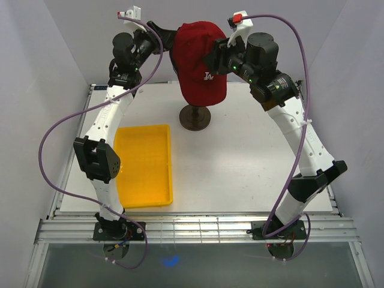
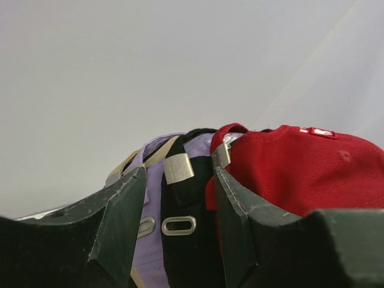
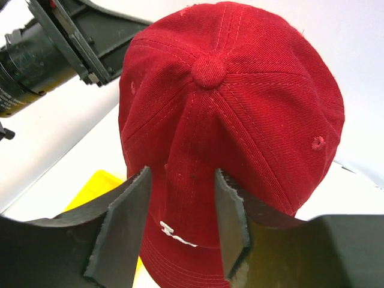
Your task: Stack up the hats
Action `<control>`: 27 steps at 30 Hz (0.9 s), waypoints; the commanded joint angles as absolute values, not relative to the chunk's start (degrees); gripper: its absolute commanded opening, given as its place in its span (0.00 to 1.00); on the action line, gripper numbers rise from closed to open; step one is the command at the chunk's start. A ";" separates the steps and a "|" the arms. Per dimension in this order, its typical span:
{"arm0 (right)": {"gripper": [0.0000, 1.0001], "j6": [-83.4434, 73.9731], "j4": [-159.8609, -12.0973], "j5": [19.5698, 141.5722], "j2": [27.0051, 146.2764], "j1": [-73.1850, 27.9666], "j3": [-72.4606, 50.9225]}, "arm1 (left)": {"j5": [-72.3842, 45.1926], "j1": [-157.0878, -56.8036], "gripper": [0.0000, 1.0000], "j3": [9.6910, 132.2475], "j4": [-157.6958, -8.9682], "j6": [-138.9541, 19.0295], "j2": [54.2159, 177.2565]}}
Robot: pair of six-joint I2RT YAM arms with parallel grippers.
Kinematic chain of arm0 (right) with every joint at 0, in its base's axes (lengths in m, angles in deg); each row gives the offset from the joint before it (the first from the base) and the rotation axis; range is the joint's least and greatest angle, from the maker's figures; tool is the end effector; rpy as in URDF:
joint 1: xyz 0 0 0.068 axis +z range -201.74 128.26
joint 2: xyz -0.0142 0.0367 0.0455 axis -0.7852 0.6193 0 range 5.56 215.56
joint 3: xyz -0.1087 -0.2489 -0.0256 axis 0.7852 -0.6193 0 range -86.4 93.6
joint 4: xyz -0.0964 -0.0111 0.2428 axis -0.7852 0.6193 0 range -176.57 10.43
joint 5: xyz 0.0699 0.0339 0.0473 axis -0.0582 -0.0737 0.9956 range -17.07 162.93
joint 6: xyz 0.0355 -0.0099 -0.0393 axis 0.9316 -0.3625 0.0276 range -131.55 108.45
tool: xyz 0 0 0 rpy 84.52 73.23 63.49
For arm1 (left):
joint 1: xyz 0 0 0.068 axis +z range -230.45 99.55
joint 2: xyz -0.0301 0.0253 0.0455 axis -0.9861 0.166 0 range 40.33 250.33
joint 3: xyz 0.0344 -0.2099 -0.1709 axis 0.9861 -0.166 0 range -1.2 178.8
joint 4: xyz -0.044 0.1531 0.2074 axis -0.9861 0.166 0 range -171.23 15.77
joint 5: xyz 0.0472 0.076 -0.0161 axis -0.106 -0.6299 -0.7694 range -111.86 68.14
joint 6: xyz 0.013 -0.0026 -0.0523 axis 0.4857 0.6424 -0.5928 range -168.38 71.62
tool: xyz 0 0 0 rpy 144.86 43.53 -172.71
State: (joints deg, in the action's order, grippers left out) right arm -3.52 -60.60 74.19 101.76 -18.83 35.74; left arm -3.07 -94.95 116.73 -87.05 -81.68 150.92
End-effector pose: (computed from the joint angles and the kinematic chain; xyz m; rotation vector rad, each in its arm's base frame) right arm 0.2952 0.1920 0.5371 -0.3621 1.5594 0.5758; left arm 0.4358 -0.1246 0.4760 0.0590 1.4128 -0.9165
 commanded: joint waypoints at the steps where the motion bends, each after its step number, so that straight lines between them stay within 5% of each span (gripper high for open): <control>1: 0.53 -2.67 -62.49 73.37 100.13 -18.60 37.26 | -5.06 -95.21 0.59 112.98 -87.73 -79.76 145.45; 16: 0.72 0.22 -61.79 66.60 95.39 -18.60 34.45 | -9.99 -93.19 0.61 114.03 -82.55 -79.14 139.30; 27: 0.79 5.58 -58.63 61.86 81.34 -19.22 19.53 | -10.79 -93.02 0.61 100.79 -73.94 -80.81 123.95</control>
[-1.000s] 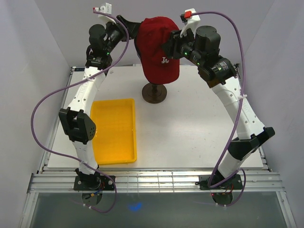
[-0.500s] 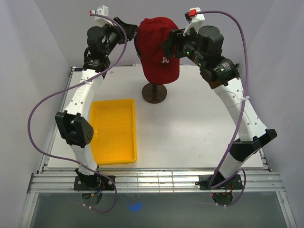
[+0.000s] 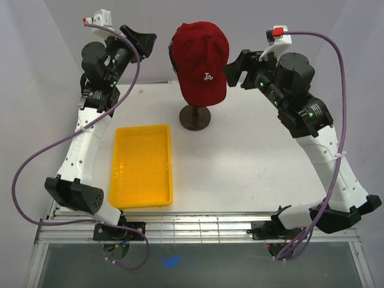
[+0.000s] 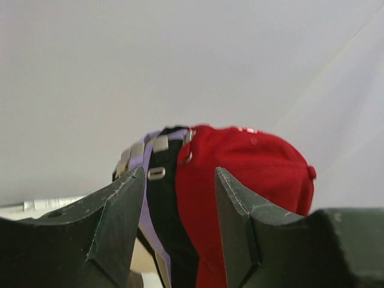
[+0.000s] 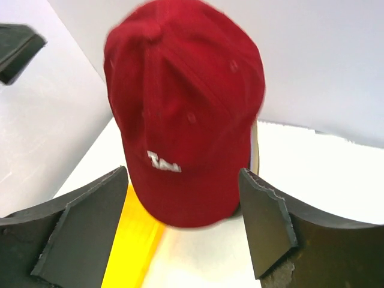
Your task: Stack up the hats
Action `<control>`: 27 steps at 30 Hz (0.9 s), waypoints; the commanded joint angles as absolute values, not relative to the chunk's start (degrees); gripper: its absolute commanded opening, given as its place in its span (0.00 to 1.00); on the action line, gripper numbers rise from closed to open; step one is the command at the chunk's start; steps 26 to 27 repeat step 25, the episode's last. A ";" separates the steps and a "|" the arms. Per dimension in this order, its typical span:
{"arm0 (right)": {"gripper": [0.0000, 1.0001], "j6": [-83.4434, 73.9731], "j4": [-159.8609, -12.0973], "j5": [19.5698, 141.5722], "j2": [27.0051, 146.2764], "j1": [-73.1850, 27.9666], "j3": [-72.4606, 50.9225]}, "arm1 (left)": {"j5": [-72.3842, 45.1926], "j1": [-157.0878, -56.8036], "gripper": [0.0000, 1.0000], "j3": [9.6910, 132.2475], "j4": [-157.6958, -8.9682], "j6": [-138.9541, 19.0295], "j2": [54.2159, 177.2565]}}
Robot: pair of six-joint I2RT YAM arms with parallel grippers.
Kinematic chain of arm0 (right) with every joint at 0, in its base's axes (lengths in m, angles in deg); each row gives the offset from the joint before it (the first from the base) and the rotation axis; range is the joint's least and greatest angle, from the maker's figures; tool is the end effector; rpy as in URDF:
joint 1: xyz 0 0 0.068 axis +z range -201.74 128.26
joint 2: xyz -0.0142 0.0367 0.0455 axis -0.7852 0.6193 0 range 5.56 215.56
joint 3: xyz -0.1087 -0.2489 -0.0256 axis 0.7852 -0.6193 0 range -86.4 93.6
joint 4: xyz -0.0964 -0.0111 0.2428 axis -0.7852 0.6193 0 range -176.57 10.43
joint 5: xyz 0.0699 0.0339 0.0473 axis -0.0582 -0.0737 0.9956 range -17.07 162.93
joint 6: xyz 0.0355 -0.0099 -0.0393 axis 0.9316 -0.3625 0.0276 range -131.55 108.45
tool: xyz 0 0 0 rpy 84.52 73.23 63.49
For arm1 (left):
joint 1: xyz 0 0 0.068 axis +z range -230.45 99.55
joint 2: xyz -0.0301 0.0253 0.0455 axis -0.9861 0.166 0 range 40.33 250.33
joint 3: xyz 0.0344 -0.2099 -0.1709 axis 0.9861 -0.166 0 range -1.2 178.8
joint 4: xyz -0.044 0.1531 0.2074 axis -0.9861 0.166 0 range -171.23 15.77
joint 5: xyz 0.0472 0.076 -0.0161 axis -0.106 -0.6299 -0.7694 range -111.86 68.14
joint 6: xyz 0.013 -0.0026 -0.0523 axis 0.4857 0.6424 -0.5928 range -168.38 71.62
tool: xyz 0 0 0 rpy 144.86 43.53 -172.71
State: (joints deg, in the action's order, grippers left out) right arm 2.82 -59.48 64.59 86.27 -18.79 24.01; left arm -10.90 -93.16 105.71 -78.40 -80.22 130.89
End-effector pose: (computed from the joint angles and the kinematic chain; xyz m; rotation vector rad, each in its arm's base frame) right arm 0.2290 0.1423 0.5526 -0.1333 1.5452 0.5461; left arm 0.3367 -0.0829 0.5296 -0.0631 1.3806 -0.7817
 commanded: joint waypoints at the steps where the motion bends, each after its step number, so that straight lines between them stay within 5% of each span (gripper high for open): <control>1: 0.80 6.11 -58.71 61.86 79.58 -19.39 16.89 | -10.09 -93.01 0.61 98.75 -73.67 -80.90 122.17; 9: 0.95 9.89 -54.68 58.17 61.30 -19.83 -7.28 | -6.39 -93.28 0.60 78.53 -66.39 -80.55 106.09; 11: 0.89 10.95 -51.69 57.38 58.65 -19.83 -9.14 | -5.51 -93.37 0.60 74.05 -64.80 -80.46 102.67; 27: 0.89 15.17 -49.57 55.44 55.48 -19.83 -19.34 | -2.17 -93.54 0.60 61.38 -54.34 -75.90 91.93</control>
